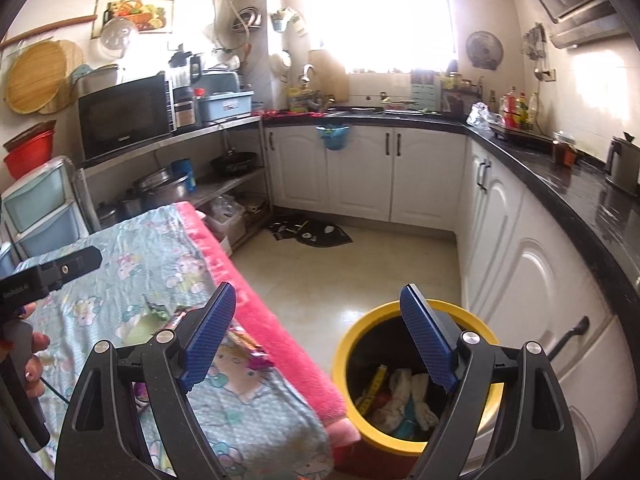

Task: Collect trash
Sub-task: 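Move both tools back over the remaining trash on the bed, then grasp the purple wrapper with the left tool while the right tool grasps the brown chocolate bar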

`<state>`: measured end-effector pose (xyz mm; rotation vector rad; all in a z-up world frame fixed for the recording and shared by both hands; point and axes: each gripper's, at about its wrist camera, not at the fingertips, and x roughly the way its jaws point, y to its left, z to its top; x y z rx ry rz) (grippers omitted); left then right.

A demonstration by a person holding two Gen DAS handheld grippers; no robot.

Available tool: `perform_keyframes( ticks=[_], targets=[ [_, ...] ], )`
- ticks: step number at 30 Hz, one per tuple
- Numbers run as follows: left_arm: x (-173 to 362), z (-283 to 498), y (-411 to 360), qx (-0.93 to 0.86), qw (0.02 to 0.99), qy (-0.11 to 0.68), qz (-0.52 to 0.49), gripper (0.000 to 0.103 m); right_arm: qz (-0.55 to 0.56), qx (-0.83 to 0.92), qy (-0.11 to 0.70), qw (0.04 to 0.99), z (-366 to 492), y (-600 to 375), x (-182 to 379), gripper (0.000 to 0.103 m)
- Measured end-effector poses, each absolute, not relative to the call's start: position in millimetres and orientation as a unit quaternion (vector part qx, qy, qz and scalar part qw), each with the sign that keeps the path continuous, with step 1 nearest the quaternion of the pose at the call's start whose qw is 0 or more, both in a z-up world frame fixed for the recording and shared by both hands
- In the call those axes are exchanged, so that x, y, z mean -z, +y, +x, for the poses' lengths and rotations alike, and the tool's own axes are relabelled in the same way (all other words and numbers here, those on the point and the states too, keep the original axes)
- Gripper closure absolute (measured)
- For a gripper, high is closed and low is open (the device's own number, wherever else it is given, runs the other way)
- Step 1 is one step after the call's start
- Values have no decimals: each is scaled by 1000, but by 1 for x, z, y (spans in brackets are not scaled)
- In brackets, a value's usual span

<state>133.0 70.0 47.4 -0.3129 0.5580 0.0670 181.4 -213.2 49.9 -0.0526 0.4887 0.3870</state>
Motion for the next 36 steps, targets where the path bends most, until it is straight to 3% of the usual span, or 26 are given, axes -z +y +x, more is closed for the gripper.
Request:
perform_keyframes(
  ticks=[27,36],
  targets=[
    [33,111,93,-14,916,385,-108,11,-44,-299,298,905,209,-130,-24,22],
    [58,113,81,36,900,423,-96,34,-48,-357,362,860,231,-96,7,35]
  ],
)
